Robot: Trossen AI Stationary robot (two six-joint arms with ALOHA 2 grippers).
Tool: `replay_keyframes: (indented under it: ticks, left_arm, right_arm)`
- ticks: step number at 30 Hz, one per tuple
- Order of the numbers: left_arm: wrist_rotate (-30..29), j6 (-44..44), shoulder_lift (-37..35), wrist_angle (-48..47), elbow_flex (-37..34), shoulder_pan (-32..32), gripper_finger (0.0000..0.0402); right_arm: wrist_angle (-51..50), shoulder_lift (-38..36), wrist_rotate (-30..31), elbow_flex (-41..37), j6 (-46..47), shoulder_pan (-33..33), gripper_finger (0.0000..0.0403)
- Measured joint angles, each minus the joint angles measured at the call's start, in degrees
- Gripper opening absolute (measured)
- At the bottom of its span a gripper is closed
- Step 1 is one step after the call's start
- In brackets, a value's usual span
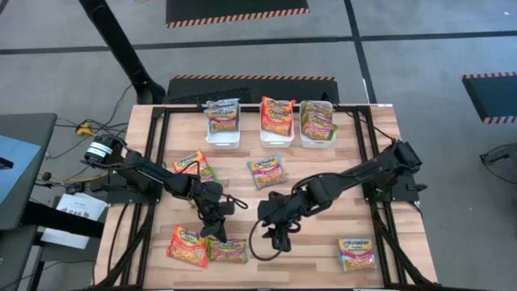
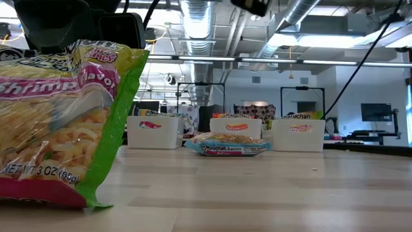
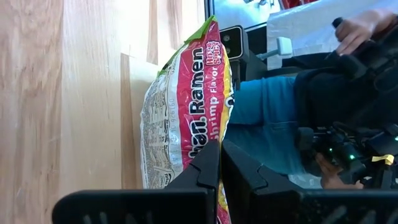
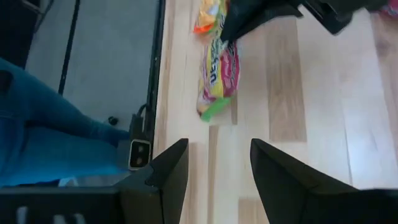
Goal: Sort Maruchan noodles
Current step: Put the green noodle pack into the right white bin
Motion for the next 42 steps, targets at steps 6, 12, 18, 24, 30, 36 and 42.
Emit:
replay_keyframes:
  ticks: [6, 12, 18, 24, 30, 36, 42]
  left_arm:
    - [0.0, -0.5, 0.0, -1.1, 0.0, 0.0, 0.0]
    - [-0.5, -0.6, 0.0, -1.2, 0.0, 0.0, 0.0]
    - [-0.5, -1.1, 0.0, -1.2, 0.0, 0.0, 0.0]
    - [-1.5, -1.4, 0.0, -0.9, 0.0, 0.0, 0.0]
    - [-1.6, -1.3, 0.0, -1.1, 0.0, 0.0, 0.0]
    - [-1.9, -1.1, 0.0, -1.1, 0.0, 0.0, 0.0]
    - [-2.1, -1.0, 0.0, -1.0, 0.0, 0.0, 0.0]
  right_arm:
    - [13.4, 0.0, -3.0, -6.6, -4.0, -0.7, 0.0195]
    - [23.7, 0.0, -3.9, -12.4, -4.0, -2.7, 0.0195]
    - [32.2, 1.5, -3.5, -15.9, -0.7, -3.9, 0.0195]
    - [40.2, 7.7, -5.8, -15.8, 2.8, -3.8, 0.0195]
    - [43.3, 10.5, -6.3, -15.9, 6.0, -3.8, 0.0195]
    - [43.8, 10.5, -6.2, -15.8, 6.2, -3.8, 0.0195]
    - [44.5, 13.5, -6.1, -15.6, 9.2, -3.7, 0.0195]
